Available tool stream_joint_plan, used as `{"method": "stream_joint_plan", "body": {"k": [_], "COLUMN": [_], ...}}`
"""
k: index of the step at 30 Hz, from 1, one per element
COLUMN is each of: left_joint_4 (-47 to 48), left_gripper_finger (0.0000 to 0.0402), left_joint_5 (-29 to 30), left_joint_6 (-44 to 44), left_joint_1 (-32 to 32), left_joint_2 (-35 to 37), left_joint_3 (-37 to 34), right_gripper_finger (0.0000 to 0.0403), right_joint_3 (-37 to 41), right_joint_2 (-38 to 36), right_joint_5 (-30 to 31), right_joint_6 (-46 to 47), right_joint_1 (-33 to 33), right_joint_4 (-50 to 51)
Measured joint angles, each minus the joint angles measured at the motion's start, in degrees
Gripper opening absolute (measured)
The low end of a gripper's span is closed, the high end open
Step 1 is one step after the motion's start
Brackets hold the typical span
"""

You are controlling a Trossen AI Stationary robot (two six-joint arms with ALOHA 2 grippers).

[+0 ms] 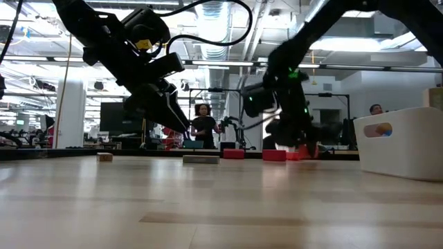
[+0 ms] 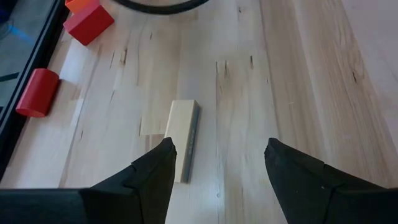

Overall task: Sort blocks by size
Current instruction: Put the 8 stud orange game piece into the white bin, then put the wooden block into the white bin

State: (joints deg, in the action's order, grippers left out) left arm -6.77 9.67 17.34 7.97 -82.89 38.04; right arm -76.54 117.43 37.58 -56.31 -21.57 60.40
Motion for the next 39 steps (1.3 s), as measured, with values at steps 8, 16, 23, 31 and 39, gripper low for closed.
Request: {"method": "stream_joint_plan", "body": {"k": [8,16,23,31,39], "left_joint_4": [0.1,5.0,4.8,5.5,6.0], "left_gripper_finger": [0.0233,0.0226,0.0199,0.0188,0.0202], "left_joint_5": [0.0,2.6,2.5,0.8,-1.7], "left_joint_6": [-0.5,0.4,0.4,-0.1,0.4], "left_joint_1": [0.0,0.7,0.6,0.6,0.2], "left_joint_2": [0.0,0.2,0.4,0.4,0.4], "left_joint_3": [0.0,0.0,0.0,0.0,0.0], "right_gripper_finger": [0.0113,0.0113,0.0113,0.0121,0.0278], "right_joint_3": [-15.5,-12.5,-4.6,6.4,11.1], "right_joint_2": [-0.2,-9.7,-19.8,-29.0,-30.4], "right_joint_5": [-16.7,-36.1,-37.1,-38.2,-35.1], "right_joint_6": [29.5,48.8,60.2,76.7,86.0], "right_joint_1": [3.2,5.7,13.4,23.3,26.7], "right_joint_4": [29.4,29.5,29.3,21.5,19.9]}}
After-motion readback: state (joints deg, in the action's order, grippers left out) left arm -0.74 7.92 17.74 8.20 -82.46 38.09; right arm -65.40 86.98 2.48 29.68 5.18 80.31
